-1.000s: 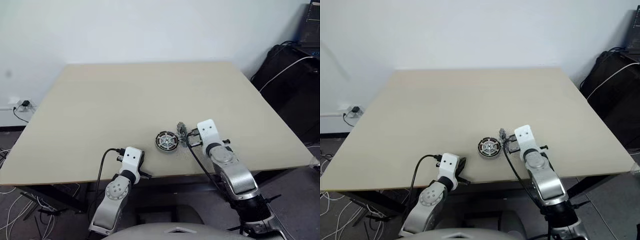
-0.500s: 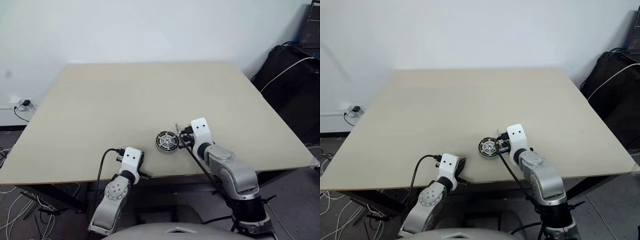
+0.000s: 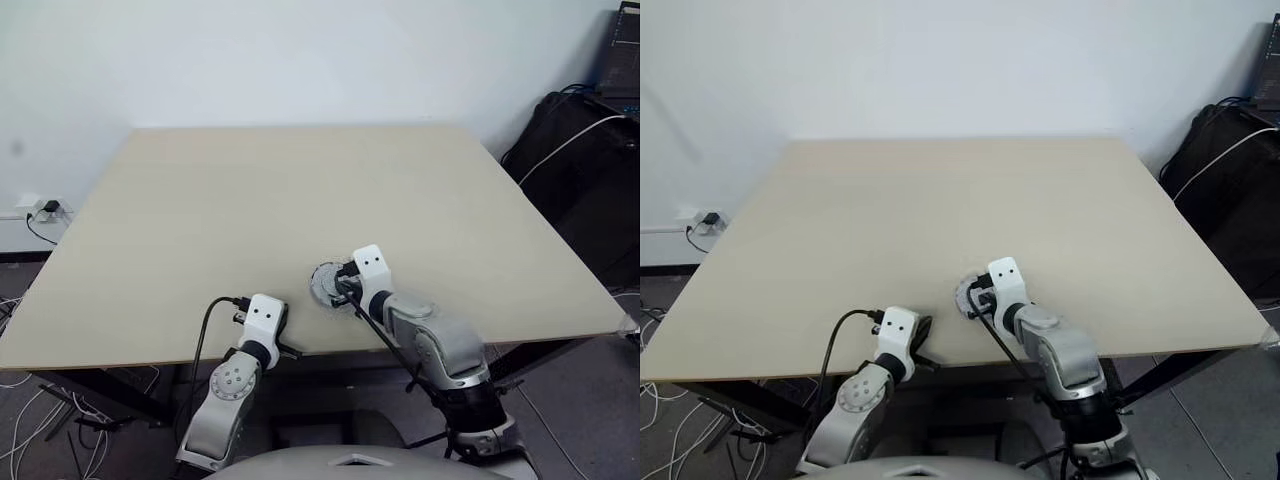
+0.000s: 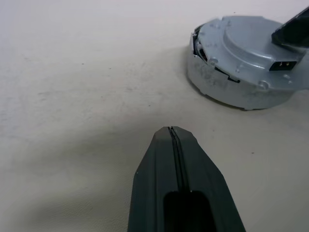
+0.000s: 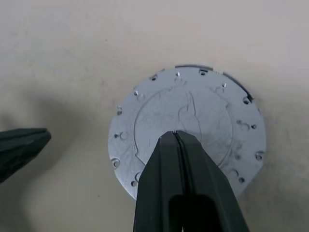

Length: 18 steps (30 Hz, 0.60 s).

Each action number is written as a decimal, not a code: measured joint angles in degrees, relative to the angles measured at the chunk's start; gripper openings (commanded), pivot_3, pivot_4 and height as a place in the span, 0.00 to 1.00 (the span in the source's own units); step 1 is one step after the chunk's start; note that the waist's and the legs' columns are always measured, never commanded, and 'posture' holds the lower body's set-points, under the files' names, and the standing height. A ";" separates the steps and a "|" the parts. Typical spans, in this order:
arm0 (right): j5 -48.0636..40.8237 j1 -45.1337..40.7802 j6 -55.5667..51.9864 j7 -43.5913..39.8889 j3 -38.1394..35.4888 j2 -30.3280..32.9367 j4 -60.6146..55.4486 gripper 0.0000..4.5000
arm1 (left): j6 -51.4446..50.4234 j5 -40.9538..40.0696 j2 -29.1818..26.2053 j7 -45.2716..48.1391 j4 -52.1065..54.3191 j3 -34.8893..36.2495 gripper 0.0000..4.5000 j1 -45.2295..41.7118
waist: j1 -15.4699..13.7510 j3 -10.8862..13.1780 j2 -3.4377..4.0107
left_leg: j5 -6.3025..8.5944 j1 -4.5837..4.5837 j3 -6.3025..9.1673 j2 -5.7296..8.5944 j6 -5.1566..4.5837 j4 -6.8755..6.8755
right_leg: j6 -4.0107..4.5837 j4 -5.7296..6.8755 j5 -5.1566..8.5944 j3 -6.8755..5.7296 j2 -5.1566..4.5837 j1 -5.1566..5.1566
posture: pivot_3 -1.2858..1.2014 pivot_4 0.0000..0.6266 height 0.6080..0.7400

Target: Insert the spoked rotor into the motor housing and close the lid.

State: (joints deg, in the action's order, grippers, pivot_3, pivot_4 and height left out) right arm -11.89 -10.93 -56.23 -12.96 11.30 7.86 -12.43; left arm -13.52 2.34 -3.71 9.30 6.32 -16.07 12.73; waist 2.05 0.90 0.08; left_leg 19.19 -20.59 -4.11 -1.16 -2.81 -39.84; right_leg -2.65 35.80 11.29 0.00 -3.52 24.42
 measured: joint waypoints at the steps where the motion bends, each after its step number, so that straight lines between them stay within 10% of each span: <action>1: 0.15 -0.58 0.93 -0.02 0.14 -0.32 1.25 0.01 | 0.00 0.00 -0.01 0.00 0.00 -0.01 0.00 0.00 | 0.03 -0.01 0.00 | 0.00 0.03 0.00 -0.01 0.00 0.00 | 0.00 0.00 0.00 0.00 0.00 -0.02 | 0.52 0.00 1.00; 14: 2.68 -0.65 18.74 -5.95 2.57 1.54 7.02 0.01 | -0.01 -0.02 0.03 -0.49 0.00 0.08 0.00 0.04 | 0.03 -0.14 -0.10 | 0.00 0.07 0.00 0.01 0.00 -0.01 | -0.01 0.00 0.00 0.01 0.00 -0.08 | 0.52 0.00 1.00; 18: 4.71 -0.76 29.39 -14.14 4.85 9.37 5.06 0.21 | -0.02 -0.03 0.06 -0.50 0.00 0.05 0.00 0.06 | 0.00 -0.14 -0.14 | 0.01 0.09 0.01 0.02 -0.02 -0.02 | -0.01 -0.02 0.00 0.00 0.00 -0.12 | 0.52 0.00 1.00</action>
State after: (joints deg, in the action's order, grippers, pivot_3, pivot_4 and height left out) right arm -7.17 -11.69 -26.84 -27.11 16.15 17.23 -7.37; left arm -13.54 2.32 -3.65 8.79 6.32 -16.01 12.79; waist 2.06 0.77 -0.06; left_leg 19.20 -20.50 -4.10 -1.14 -2.83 -39.86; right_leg -2.67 35.78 11.28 0.00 -3.52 24.30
